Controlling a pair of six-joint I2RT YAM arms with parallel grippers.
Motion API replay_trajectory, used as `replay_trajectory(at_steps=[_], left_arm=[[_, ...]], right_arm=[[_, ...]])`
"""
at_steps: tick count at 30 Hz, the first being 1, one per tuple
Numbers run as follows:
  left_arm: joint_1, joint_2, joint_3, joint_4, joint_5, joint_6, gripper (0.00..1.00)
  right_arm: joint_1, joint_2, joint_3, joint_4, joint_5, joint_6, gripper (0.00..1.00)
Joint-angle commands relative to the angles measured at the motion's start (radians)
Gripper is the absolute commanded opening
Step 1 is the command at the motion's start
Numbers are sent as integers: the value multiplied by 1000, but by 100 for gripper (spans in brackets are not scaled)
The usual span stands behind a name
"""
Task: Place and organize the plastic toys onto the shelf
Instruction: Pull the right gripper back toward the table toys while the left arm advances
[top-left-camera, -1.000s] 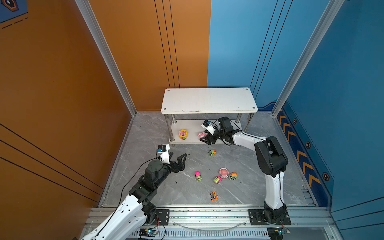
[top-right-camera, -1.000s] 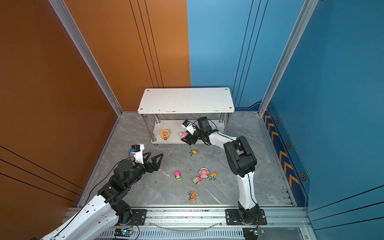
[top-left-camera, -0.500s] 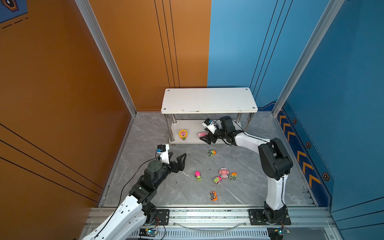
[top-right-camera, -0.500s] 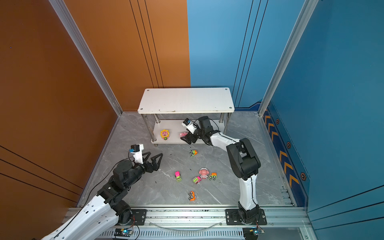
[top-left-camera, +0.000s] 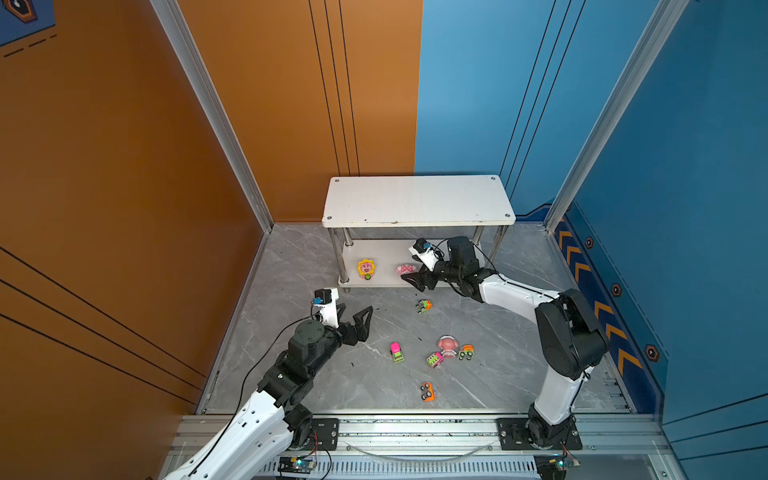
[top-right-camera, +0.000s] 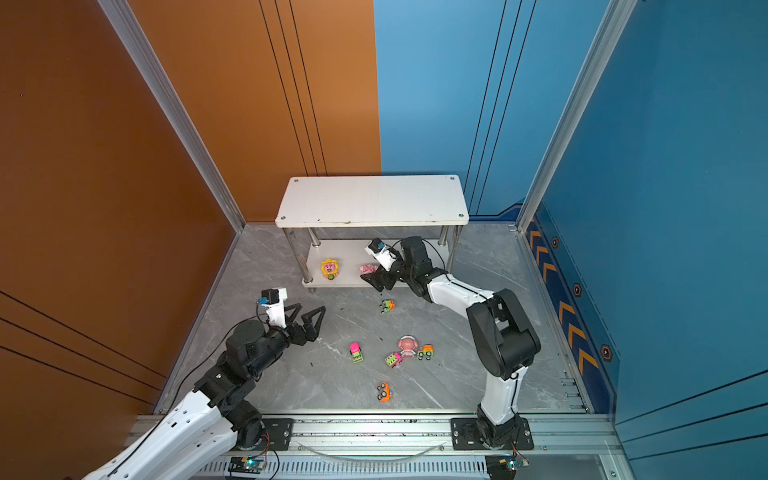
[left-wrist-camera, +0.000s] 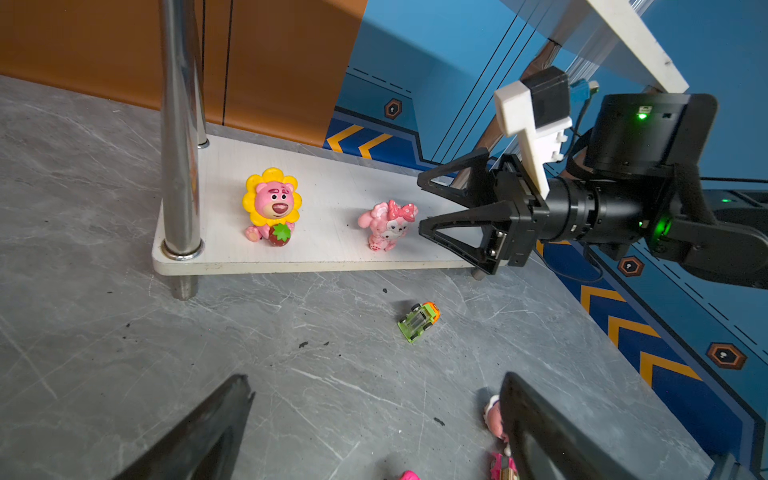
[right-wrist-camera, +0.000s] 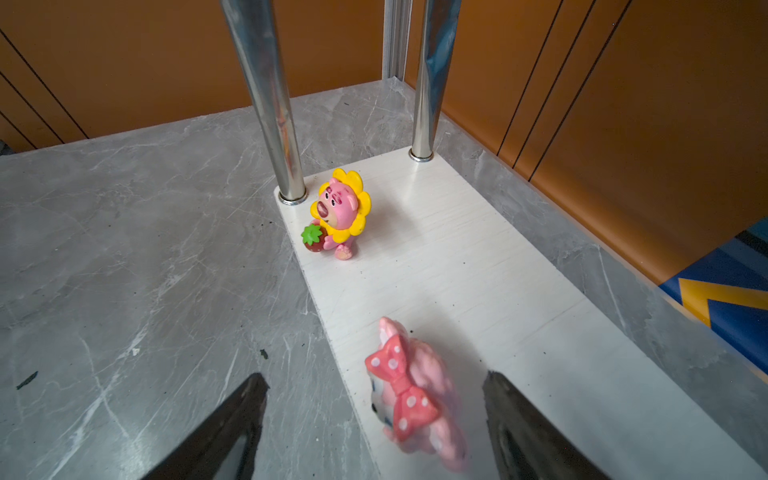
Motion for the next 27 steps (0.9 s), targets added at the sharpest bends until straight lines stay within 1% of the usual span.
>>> replay_trajectory(at_steps=[1, 6, 8, 10, 12, 13, 15, 17, 19, 20, 23, 24, 26, 27], left_arm=[[7, -13, 2, 14, 15, -11, 95], [-5, -4, -6, 23, 60, -27, 92], [-19, 0, -10, 25, 72, -30, 90], [-40, 10, -14, 26, 77, -30, 89], [-67, 26, -18, 30, 77, -27, 89], [-82, 38, -17, 30, 75, -24, 89], [-111, 63, -19, 41, 71, -19, 89], [-145, 98, -23, 71, 64, -16, 89], [-170, 140, -21, 104, 69, -14, 88], [-183, 163, -14, 115, 67, -9, 88], [-214, 230, 3, 151, 69, -2, 88], [-223, 256, 8, 168, 75, -4, 82], [-243, 307, 22, 191, 89, -5, 77], [-256, 339, 36, 193, 96, -5, 74]], right_arm=[[32, -72, -89, 97, 66, 68, 83], [99, -176, -297, 252, 169, 212, 81], [140, -238, -375, 269, 236, 243, 78], [181, -317, -440, 241, 328, 287, 77], [204, -396, -477, 157, 428, 347, 72], [243, -436, -479, 63, 479, 372, 69], [272, -497, -462, -140, 604, 418, 63], [283, -546, -436, -358, 735, 492, 60], [277, -584, -413, -537, 826, 587, 53], [268, -603, -410, -616, 833, 635, 49], [258, -642, -428, -703, 799, 734, 45], [260, -644, -436, -713, 783, 760, 43], [260, -624, -454, -717, 734, 799, 38], [262, -600, -459, -720, 715, 817, 34]])
